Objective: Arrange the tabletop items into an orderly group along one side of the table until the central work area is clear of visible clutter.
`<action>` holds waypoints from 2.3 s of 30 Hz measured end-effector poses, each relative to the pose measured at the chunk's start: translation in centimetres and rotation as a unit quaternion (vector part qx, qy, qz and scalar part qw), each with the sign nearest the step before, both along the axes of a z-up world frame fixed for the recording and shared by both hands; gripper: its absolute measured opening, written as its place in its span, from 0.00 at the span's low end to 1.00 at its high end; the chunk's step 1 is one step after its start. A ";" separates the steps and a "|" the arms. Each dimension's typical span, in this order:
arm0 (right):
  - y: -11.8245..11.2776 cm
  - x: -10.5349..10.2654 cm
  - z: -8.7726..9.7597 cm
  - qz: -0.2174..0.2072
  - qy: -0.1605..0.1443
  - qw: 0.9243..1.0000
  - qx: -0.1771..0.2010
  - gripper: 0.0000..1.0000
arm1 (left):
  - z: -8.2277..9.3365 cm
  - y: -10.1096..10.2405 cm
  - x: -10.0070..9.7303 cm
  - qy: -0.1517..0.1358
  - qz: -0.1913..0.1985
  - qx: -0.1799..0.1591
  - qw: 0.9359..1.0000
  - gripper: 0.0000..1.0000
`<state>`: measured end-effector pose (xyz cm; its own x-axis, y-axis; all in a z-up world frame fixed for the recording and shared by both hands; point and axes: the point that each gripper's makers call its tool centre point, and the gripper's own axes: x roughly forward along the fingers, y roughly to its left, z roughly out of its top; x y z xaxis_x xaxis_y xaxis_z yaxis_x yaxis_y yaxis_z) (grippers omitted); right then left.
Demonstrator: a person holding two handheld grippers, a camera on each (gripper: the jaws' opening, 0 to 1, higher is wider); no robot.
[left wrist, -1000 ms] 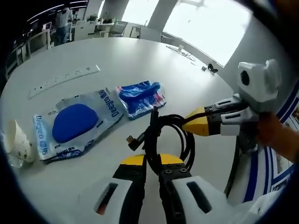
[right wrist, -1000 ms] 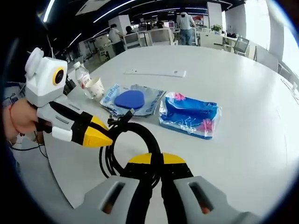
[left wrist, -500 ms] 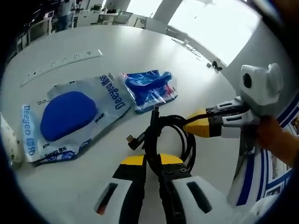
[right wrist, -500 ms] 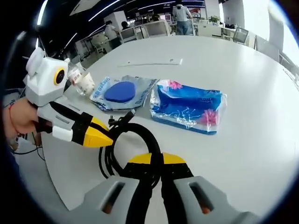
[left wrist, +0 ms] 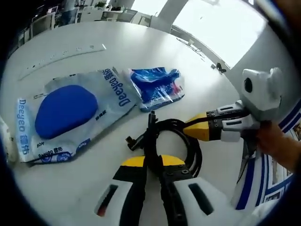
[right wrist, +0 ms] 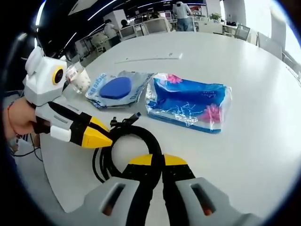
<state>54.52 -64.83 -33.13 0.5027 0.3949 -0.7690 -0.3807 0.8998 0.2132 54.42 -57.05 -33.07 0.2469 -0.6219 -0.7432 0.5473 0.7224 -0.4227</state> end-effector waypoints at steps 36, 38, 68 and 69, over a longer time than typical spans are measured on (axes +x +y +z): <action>-0.6 0.1 1.4 0.014 -0.038 0.999 -0.014 0.27 | 1.1 -0.3 -0.5 -0.031 -0.023 -0.009 0.999 0.29; -0.6 0.1 1.6 0.016 -0.040 0.999 -0.014 0.29 | 1.3 -0.4 -0.5 -0.035 -0.026 -0.010 0.999 0.32; -1.3 -1.2 5.6 0.050 -0.081 0.995 -0.013 0.57 | 6.2 0.4 -1.1 -0.099 -0.067 -0.054 0.991 0.70; -1.3 -1.3 5.9 0.051 -0.083 0.995 -0.011 0.59 | 6.4 0.6 -1.2 -0.102 -0.068 -0.057 0.991 0.72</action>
